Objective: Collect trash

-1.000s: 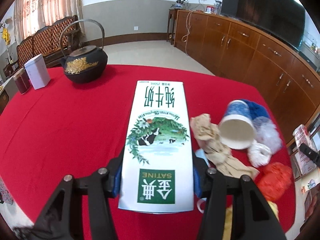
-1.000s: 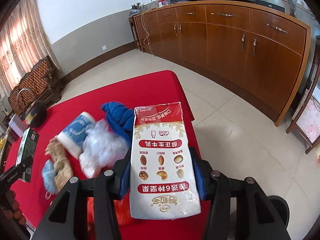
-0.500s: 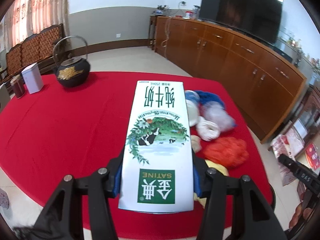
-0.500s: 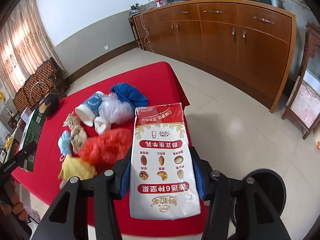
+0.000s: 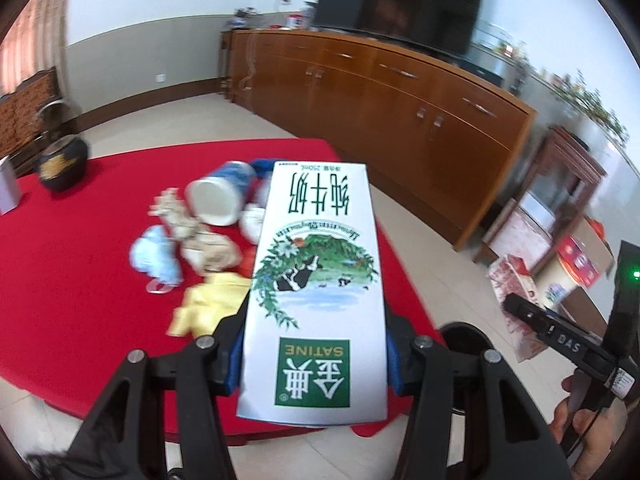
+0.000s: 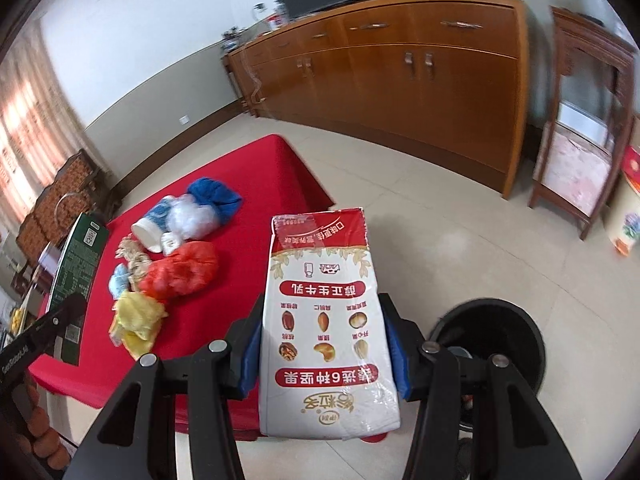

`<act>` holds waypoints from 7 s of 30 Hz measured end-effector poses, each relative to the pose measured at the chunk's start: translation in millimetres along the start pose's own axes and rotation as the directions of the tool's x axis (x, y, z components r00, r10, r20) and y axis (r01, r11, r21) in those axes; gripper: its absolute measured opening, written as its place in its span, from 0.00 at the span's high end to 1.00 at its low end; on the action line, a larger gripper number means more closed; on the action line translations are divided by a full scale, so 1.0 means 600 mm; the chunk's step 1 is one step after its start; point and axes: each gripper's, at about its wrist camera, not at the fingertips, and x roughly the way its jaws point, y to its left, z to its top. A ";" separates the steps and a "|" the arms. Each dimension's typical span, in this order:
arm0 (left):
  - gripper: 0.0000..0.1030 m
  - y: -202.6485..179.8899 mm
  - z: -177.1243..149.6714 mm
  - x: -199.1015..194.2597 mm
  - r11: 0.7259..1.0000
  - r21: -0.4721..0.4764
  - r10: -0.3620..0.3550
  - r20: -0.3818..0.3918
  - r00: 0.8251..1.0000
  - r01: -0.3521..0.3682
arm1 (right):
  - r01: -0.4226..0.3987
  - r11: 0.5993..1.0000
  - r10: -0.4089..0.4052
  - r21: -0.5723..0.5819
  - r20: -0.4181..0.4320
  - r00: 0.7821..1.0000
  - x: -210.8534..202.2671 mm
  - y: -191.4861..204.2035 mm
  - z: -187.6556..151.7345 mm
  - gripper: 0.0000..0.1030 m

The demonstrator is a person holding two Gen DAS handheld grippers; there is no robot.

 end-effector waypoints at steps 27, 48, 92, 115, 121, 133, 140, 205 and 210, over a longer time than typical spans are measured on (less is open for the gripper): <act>0.47 -0.432 -0.164 0.302 0.913 0.243 -0.192 -0.454 0.870 0.328 | 0.249 0.902 -0.185 0.353 -0.203 0.961 0.058 -0.429 -0.123 0.49; 0.32 -0.439 -0.145 0.292 0.920 0.324 -0.092 -0.371 0.924 0.221 | 0.302 0.864 -0.248 0.403 -0.181 0.952 0.074 -0.486 -0.097 0.28; 0.28 0.119 -0.097 -0.095 0.937 -0.163 0.317 0.025 0.948 -0.309 | -0.101 0.981 0.103 -0.165 0.004 0.995 -0.038 0.133 -0.076 0.23; 0.25 0.108 -0.075 -0.007 0.959 -0.128 0.249 -0.038 0.968 -0.251 | -0.128 0.972 0.121 -0.197 -0.048 0.992 0.050 0.190 -0.053 0.23; 0.24 0.101 -0.068 0.027 0.964 -0.112 0.233 -0.070 0.970 -0.240 | -0.125 0.973 0.115 -0.193 -0.065 0.991 0.076 0.190 -0.048 0.23; 0.25 0.099 -0.059 0.072 0.962 -0.096 0.247 -0.092 0.965 -0.255 | -0.097 0.974 0.083 -0.206 -0.076 0.994 0.128 0.205 -0.034 0.23; 0.24 0.103 -0.057 0.099 0.962 -0.093 0.247 -0.104 0.963 -0.257 | -0.104 0.975 0.089 -0.196 -0.084 0.992 0.152 0.204 -0.022 0.23; 0.76 0.126 -0.068 0.070 0.979 -0.131 0.148 -0.062 0.987 -0.155 | -0.215 0.950 0.203 -0.227 -0.074 0.976 0.113 0.207 -0.043 0.91; 0.40 0.137 -0.073 0.072 0.969 -0.164 0.176 -0.052 0.983 -0.183 | -0.214 0.951 0.202 -0.221 -0.078 0.976 0.111 0.202 -0.048 0.91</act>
